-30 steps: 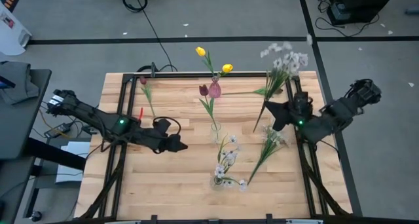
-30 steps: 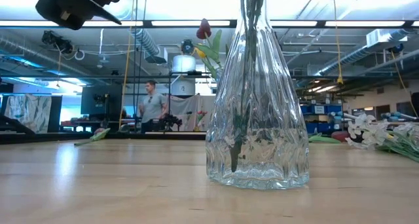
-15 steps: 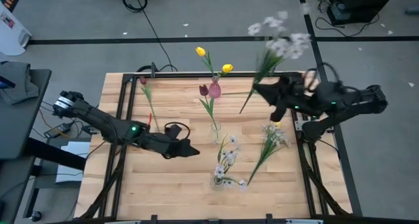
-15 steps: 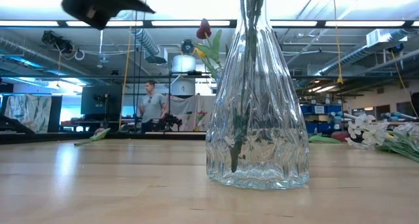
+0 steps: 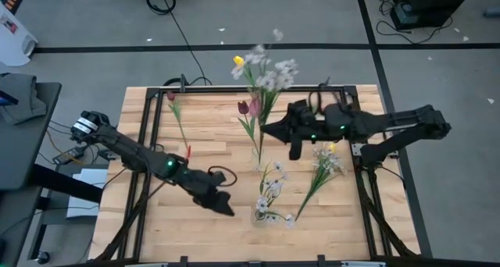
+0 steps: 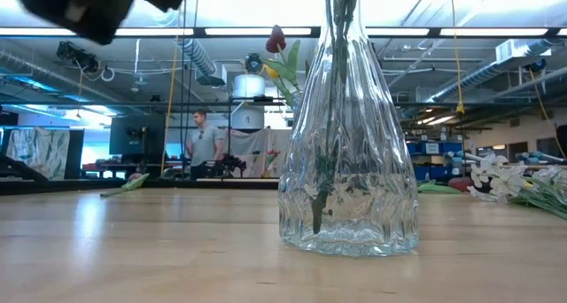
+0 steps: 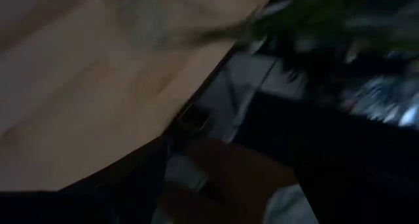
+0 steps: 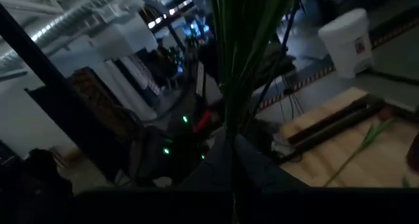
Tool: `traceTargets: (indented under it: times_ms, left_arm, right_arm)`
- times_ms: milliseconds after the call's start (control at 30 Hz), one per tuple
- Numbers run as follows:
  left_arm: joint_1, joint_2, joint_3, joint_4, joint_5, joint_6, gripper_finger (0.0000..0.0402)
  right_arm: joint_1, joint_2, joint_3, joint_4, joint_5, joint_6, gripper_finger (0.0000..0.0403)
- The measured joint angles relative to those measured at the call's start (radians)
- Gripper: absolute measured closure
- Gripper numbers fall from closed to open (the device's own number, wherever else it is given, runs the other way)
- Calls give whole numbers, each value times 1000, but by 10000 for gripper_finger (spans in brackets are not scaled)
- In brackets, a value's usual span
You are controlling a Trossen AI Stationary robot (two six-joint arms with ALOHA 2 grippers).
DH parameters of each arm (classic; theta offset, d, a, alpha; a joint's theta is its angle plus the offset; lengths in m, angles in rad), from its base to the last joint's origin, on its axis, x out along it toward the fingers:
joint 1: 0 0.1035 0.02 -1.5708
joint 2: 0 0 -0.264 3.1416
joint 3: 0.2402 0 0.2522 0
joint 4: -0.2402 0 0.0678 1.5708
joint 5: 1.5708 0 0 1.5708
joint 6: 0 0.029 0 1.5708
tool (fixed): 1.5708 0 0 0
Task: Sort flowers into vase by color
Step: Put the bottom white flowers into the bottom transparent vase
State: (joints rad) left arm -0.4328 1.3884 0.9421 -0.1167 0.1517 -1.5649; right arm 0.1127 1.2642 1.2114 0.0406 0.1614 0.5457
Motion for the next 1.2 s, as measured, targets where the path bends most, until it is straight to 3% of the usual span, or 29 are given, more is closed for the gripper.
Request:
traceTargets:
  times_ms: [233, 500, 667, 933, 1200]
  left_arm:
    - [-40, 0, 0, -101, 17, 237, 76]
    - [-17, -2, 14, 111, -80, 691, 76]
    - [-12, -2, 45, 110, -190, 983, 76]
    - [-12, 15, 48, -20, -289, 1142, 76]
    - [-31, 38, 48, -8, -286, 1089, 76]
  right_arm:
    - [-24, -29, 0, -58, 46, -37, 399]
    - [-83, -229, 0, -374, 115, -13, 400]
    - [-84, -323, 0, -623, 118, 105, 400]
    - [14, -352, -1, -906, 94, 294, 400]
    - [271, -309, -106, -802, 116, 647, 400]
